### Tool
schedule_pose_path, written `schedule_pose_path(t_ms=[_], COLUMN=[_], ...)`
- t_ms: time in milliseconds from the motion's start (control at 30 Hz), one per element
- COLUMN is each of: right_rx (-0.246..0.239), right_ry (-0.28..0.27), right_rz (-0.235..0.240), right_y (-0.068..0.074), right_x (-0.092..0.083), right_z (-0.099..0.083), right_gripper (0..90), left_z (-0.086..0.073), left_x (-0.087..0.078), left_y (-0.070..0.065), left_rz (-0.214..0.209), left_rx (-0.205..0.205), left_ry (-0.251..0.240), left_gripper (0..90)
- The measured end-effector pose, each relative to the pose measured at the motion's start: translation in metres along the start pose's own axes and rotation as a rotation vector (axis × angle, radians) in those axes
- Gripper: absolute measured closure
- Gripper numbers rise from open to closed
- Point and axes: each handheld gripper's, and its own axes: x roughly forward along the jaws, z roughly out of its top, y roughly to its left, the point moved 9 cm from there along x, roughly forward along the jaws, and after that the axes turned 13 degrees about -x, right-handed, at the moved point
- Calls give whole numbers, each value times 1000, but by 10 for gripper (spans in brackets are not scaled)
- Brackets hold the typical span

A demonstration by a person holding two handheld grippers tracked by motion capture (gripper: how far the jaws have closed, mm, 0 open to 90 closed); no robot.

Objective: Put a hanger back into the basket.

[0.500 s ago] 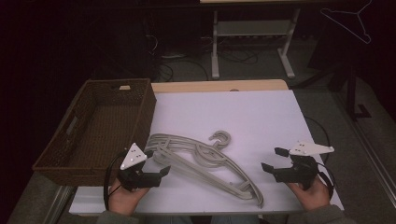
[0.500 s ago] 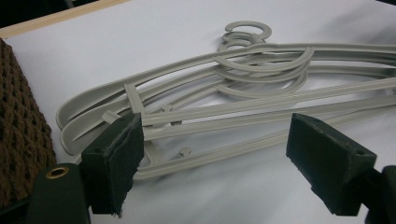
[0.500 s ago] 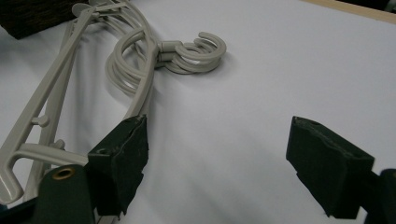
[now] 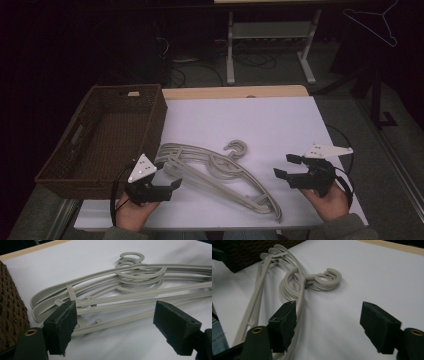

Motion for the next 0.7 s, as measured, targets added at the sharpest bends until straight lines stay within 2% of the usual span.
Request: schedule_pose_path(t_ms=[67,167,267,300,333,400,467,567,700], right_rx=[-6,10,17,27,11,14,20,48,47], right_ry=[12,41,94,124,131,165,180,250,298], right_rz=[11,33,73,100,115,134,150,198,219], right_y=[2,4,9,13,15,19,21,27,30], right_x=[6,14,31,40,44,51,55,70,81], right_z=[7,10,13,15,16,18,18,15,10], right_gripper=[318,335,380,400,412,442,466,516,559], left_z=[1,1,2,2,2,3,3,4,3], left_x=[0,-1,1,1,2,3,3,3,3], left_y=[0,-1,-2,-2,-2,-2,-3,-3,-3], left_rz=[-1,2,-2,-4,-6,-8,-9,-11,-11], left_rx=[2,7,10,7,4,6,3,6,6], left_ry=[-2,3,4,9,3,0,1,1,5], left_gripper=[183,183,184,183,183,184,183,184,183])
